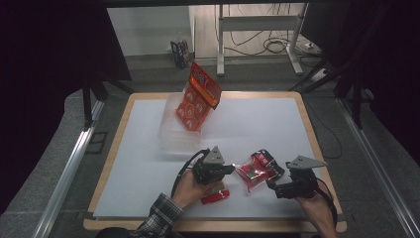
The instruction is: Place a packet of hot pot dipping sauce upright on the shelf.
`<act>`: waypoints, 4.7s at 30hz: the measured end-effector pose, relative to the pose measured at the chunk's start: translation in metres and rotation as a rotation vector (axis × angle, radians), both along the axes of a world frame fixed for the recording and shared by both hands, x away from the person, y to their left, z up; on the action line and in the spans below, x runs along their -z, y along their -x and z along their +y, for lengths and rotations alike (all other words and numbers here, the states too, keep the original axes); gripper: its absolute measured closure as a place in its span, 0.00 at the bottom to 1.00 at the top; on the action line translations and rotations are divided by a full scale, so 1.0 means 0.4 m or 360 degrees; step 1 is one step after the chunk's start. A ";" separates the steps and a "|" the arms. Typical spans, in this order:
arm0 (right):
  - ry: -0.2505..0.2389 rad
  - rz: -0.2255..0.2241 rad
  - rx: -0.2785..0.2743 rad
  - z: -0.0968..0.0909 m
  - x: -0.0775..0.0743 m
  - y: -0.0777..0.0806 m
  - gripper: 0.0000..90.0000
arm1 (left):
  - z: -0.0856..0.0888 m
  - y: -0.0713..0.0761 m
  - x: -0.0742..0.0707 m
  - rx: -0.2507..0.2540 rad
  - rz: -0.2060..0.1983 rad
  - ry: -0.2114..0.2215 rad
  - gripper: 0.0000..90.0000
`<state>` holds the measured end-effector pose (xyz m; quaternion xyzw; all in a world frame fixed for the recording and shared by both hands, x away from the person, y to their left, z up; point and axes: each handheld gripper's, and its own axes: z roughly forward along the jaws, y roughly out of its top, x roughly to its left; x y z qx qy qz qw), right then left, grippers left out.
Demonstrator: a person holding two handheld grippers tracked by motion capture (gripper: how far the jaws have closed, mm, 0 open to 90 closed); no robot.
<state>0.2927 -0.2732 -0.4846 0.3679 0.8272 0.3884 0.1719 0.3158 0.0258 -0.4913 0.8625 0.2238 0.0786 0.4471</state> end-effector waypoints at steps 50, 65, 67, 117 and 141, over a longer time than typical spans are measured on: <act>-0.0178 0.0365 -0.0057 0.030 0.028 -0.090 0.21 | -0.096 -0.037 0.085 0.0058 0.0055 -0.0389 1.00; -0.0147 0.0411 -0.0226 0.134 -0.001 -0.121 0.66 | -0.081 -0.036 0.087 0.0061 0.0058 -0.0362 1.00; -0.0159 0.0425 -0.0230 0.140 -0.002 -0.118 0.70 | -0.076 -0.036 0.087 0.0067 0.0059 -0.0365 1.00; -0.0152 0.0176 -0.0245 0.148 -0.134 -0.134 0.77 | 0.107 0.107 0.025 -0.0234 -0.0024 -0.0047 0.01; -0.0148 0.0103 -0.0391 0.234 -0.182 -0.217 0.77 | 0.221 0.228 0.056 -0.0320 -0.0093 -0.0087 0.00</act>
